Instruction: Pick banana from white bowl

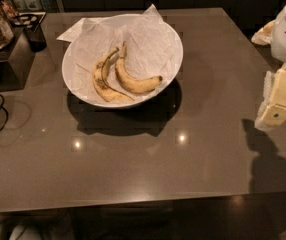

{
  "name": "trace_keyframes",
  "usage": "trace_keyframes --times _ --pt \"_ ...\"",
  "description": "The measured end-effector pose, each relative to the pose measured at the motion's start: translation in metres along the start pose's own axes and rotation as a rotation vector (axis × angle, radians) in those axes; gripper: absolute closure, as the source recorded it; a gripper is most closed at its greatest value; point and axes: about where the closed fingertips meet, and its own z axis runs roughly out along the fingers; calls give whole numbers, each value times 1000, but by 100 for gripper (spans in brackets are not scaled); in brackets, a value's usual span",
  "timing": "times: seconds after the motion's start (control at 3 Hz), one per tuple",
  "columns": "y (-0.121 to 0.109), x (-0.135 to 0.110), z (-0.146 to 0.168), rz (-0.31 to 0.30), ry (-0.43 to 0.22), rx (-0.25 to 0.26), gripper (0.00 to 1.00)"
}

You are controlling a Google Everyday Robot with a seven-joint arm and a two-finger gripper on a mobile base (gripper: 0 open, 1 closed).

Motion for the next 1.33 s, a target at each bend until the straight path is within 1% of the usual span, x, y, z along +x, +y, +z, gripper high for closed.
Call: trace_keyframes --times 0.33,0.67,1.0,1.33 --pt "0 0 0 0 0 0 0" --pt "-5 -13 -3 33 -27 -32 0" --pt "-18 -44 -1 43 -51 -93 0" --pt "-27 -87 9 -23 -45 -131 0"
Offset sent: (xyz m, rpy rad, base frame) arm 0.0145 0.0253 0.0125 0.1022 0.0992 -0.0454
